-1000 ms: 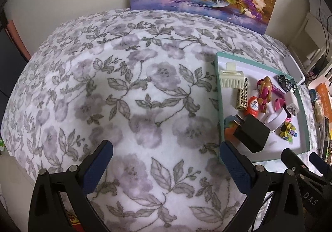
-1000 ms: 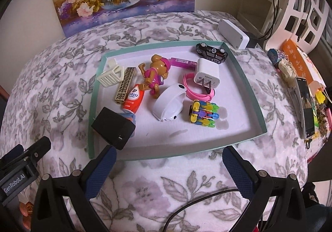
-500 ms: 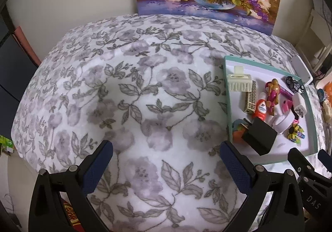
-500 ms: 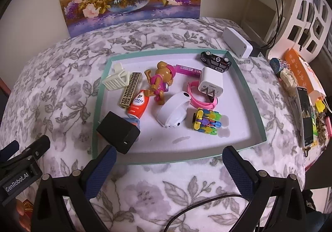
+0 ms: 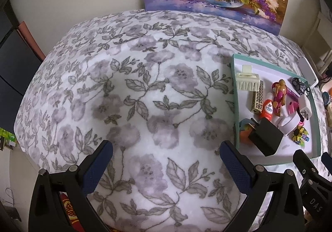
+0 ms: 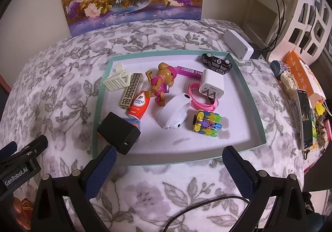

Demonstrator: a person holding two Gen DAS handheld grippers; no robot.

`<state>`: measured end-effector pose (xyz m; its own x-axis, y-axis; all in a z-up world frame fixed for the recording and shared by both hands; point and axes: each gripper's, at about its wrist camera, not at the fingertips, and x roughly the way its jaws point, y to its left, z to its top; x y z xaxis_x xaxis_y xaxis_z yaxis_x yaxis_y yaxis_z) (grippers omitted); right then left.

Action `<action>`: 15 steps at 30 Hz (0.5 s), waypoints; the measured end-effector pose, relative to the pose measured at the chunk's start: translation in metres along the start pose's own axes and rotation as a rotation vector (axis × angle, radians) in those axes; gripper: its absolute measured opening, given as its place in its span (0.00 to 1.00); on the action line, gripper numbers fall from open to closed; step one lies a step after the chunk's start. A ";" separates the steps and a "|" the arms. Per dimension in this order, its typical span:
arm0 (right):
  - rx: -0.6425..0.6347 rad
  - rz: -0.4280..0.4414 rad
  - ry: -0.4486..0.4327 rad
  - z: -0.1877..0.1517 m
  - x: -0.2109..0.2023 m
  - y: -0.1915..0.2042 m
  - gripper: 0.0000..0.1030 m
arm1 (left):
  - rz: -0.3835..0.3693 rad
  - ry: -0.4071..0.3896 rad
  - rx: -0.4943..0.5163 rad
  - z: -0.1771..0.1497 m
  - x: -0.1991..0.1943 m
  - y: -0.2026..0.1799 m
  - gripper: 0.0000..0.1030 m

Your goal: Organize rigid objects

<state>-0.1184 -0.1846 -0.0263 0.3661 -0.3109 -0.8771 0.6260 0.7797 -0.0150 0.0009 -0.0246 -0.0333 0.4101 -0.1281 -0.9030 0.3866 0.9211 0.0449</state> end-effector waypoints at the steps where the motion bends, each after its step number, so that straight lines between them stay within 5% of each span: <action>1: -0.001 0.000 0.001 0.000 0.000 0.000 1.00 | -0.001 0.000 0.000 0.000 0.000 0.000 0.99; 15: -0.006 -0.003 0.003 0.000 0.002 0.001 1.00 | -0.009 0.010 -0.004 0.000 0.001 0.001 0.99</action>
<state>-0.1170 -0.1845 -0.0275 0.3621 -0.3113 -0.8786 0.6232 0.7818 -0.0202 0.0016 -0.0242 -0.0346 0.3982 -0.1329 -0.9076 0.3871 0.9214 0.0349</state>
